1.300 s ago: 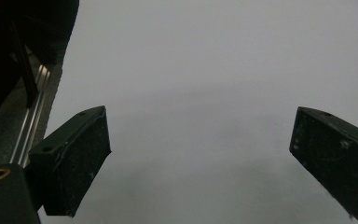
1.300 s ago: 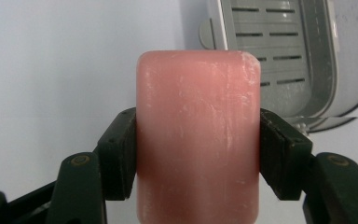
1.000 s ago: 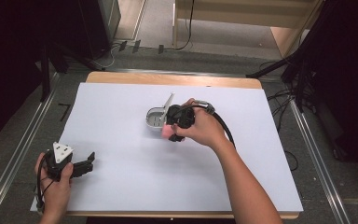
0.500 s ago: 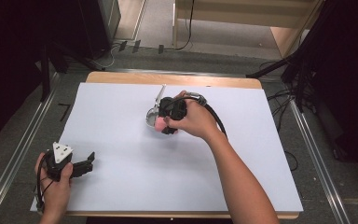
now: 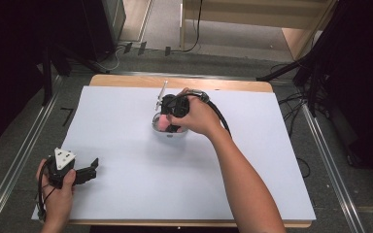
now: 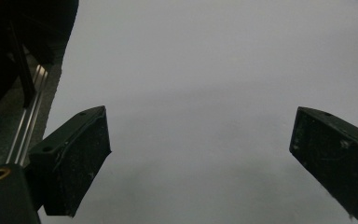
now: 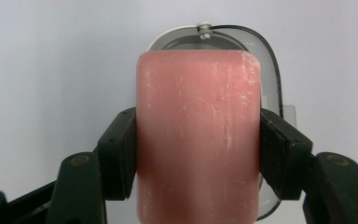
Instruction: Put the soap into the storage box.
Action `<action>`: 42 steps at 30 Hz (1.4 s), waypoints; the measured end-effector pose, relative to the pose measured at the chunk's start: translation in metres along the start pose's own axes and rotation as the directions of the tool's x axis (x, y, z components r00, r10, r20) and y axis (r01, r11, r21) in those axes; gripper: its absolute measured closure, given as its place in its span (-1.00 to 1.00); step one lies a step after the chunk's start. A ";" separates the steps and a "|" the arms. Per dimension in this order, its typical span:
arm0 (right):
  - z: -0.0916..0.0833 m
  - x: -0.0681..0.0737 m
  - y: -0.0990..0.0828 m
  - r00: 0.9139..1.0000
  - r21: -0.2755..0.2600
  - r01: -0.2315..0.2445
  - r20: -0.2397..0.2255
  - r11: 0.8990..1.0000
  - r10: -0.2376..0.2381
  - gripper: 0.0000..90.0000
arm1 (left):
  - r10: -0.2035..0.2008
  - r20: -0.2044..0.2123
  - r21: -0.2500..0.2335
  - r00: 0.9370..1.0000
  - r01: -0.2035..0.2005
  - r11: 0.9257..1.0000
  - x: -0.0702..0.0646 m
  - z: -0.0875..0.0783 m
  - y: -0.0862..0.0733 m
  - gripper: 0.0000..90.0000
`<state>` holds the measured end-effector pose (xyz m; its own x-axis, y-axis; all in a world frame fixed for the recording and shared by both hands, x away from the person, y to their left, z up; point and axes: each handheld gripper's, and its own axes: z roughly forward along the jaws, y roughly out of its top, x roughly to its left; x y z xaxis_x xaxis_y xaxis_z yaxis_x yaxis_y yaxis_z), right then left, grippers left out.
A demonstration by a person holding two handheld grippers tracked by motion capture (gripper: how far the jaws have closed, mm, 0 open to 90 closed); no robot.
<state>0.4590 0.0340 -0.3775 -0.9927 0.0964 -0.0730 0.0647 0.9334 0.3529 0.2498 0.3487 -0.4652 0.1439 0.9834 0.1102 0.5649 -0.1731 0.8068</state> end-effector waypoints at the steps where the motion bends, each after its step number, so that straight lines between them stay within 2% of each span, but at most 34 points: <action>1: 0.001 -0.001 0.000 1.000 0.003 0.000 0.006 1.000 0.000 -0.15 | 0.000 0.000 0.000 1.000 0.000 1.000 0.000 0.000 0.000 -0.88; 5: 0.005 -0.007 0.002 1.000 0.004 0.009 0.003 1.000 -0.010 -0.15 | -0.001 0.001 0.001 1.000 0.001 1.000 0.000 0.000 0.000 -0.88; 11: 0.008 -0.009 0.003 1.000 0.010 -0.005 -0.004 1.000 0.005 -0.15 | -0.002 0.001 0.000 1.000 0.002 1.000 0.000 0.000 0.000 -0.88; 13: 0.010 -0.011 0.003 1.000 0.007 0.013 -0.006 1.000 -0.013 -0.15 | -0.001 0.001 0.000 1.000 0.001 1.000 0.000 0.000 0.000 -0.88; 23: 0.013 -0.013 0.000 1.000 0.021 -0.015 -0.009 1.000 0.015 -0.15 | -0.001 0.002 0.000 1.000 0.001 1.000 0.000 0.000 0.000 -0.88; 29: 0.016 -0.016 0.000 1.000 0.010 0.001 -0.010 1.000 -0.001 -0.15 | -0.001 0.002 0.000 1.000 0.001 1.000 0.000 0.000 0.000 -0.88; 42: 0.018 -0.017 -0.002 1.000 0.017 -0.019 -0.014 1.000 0.020 -0.15 | -0.001 0.003 0.001 1.000 0.001 1.000 0.000 0.000 0.000 -0.88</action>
<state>0.4777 0.0369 -0.3936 -0.9925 0.1100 -0.0533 0.0857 0.9371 0.3384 0.2499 0.3487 -0.4653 0.1458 0.9834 0.1082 0.5655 -0.1726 0.8065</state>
